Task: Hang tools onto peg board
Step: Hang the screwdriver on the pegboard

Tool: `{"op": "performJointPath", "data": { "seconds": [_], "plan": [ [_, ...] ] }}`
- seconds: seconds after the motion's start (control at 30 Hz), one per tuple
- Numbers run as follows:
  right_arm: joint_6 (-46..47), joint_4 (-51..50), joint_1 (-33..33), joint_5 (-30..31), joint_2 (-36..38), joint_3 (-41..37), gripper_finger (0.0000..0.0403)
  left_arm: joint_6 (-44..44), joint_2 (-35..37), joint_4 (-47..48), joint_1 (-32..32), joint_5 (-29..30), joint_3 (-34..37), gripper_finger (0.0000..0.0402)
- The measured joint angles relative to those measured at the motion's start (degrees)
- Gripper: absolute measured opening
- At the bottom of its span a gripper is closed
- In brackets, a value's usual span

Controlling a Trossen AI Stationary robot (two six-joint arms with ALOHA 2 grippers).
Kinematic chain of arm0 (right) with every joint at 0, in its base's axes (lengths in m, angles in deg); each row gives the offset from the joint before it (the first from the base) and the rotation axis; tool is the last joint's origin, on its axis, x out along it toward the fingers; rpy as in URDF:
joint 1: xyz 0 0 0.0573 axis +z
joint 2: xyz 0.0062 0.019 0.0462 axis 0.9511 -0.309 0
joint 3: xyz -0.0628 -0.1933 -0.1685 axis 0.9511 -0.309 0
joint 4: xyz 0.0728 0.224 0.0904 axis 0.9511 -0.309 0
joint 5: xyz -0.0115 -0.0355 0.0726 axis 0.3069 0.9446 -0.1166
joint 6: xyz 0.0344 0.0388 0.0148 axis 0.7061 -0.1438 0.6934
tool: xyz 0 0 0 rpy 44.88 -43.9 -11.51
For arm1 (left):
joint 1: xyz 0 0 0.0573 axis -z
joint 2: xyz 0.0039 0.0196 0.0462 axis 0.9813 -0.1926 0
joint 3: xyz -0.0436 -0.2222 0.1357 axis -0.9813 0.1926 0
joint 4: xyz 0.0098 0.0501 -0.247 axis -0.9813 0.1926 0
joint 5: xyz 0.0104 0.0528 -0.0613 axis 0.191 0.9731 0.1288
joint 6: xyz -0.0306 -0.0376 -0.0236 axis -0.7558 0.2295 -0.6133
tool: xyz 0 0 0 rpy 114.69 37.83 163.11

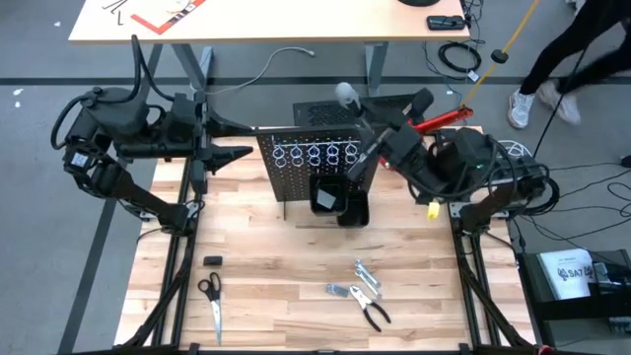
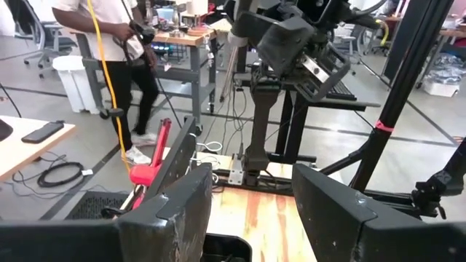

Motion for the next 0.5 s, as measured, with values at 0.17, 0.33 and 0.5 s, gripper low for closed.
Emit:
{"op": "performJointPath", "data": {
  "seconds": [0.17,0.33,0.5],
  "plan": [
    [9.83,-3.32,-2.36,-10.66,-0.04,0.0,0.0074,0.26,0.19,0.0,-0.02,0.0,0.0,0.0199],
    [17.05,-6.99,-5.68,-15.7,-0.04,0.02,0.0074,0.28,1.5,0.0,-0.02,0.0,0.02,0.0199],
    [24.57,-9.13,-9.26,-24.72,-0.11,-0.01,0.0074,0.35,3.19,0.0,-0.03,1.39,0.02,0.0199]
  ]
}}
